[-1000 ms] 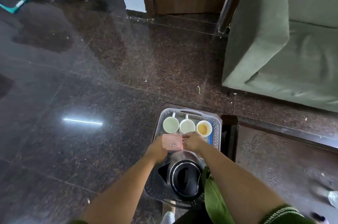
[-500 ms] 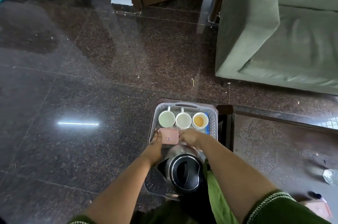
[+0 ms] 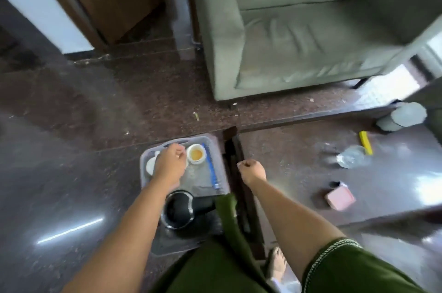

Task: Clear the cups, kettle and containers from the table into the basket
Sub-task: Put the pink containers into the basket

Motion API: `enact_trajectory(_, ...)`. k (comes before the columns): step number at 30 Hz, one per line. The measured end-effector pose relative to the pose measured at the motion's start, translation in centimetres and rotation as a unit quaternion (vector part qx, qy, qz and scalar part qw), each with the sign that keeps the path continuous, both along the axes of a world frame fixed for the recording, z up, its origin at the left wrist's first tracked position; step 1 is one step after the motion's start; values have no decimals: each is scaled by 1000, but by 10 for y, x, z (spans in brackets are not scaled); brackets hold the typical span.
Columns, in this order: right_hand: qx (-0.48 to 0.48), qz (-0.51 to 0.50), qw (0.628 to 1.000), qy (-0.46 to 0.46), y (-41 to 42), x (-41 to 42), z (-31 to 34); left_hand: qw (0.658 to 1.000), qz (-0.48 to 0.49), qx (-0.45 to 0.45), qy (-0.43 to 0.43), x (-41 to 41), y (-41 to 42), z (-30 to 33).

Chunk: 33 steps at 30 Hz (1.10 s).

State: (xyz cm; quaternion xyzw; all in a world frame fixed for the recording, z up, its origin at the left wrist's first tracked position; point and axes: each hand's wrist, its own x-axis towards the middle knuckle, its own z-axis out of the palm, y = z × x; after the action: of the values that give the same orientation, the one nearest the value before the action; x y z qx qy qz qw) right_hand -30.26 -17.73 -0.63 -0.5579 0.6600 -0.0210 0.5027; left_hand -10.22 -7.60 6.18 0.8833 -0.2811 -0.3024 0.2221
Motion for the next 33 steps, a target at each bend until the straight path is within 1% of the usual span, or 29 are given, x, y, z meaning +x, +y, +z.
enact_trajectory(1, -3, -38, 999, 3, -7, -24, 1, 999, -16, -42, 6, -26, -19, 9)
enact_trajectory(3, -6, -102, 995, 7, -20, -74, 1, 991, -77, -108, 23, -85, -55, 22)
enact_trajectory(5, -8, -139, 990, 14, -30, -124, -4, 979, -133, -137, 66, -149, -82, 23)
enact_trajectory(6, -8, -154, 988, 19, -35, -150, -8, 974, -158, -133, 88, -181, -93, 17)
enact_trajectory(9, -8, -187, 981, 50, -51, -223, -19, 963, -224, -53, 143, -271, -113, -16)
enact_trajectory(11, -24, -188, 979, 71, -61, -267, -31, 952, -248, 10, 182, -322, -120, -47)
enact_trajectory(13, -20, -164, 982, 93, -73, -306, -49, 941, -259, 64, 211, -366, -127, -81)
enact_trajectory(15, -2, -116, 985, 130, -85, -336, -72, 930, -272, 110, 221, -401, -136, -114)
enact_trajectory(18, 21, -68, 985, 158, -102, -367, -100, 931, -247, 152, 223, -437, -152, -160)
enact_trajectory(21, 60, -29, 987, 145, -114, -381, -122, 943, -164, 159, 242, -458, -162, -198)
enact_trajectory(22, 74, -26, 989, 128, -116, -382, -127, 944, -131, 159, 260, -462, -164, -206)
enact_trajectory(24, 82, -36, 991, 104, -112, -380, -133, 926, -63, 158, 336, -469, -167, -217)
enact_trajectory(25, 71, -49, 991, 97, -108, -379, -134, 917, -34, 158, 365, -471, -168, -219)
enact_trajectory(26, 55, -68, 992, 89, -103, -377, -134, 915, -16, 157, 371, -471, -168, -220)
enact_trajectory(29, 30, -117, 991, 55, -95, -368, -125, 934, -4, 142, 327, -463, -165, -208)
enact_trajectory(31, 35, -102, 993, 54, -96, -352, -117, 943, -14, 125, 308, -453, -160, -199)
enact_trajectory(33, 26, -93, 994, 61, -98, -332, -109, 945, -15, 132, 298, -441, -156, -192)
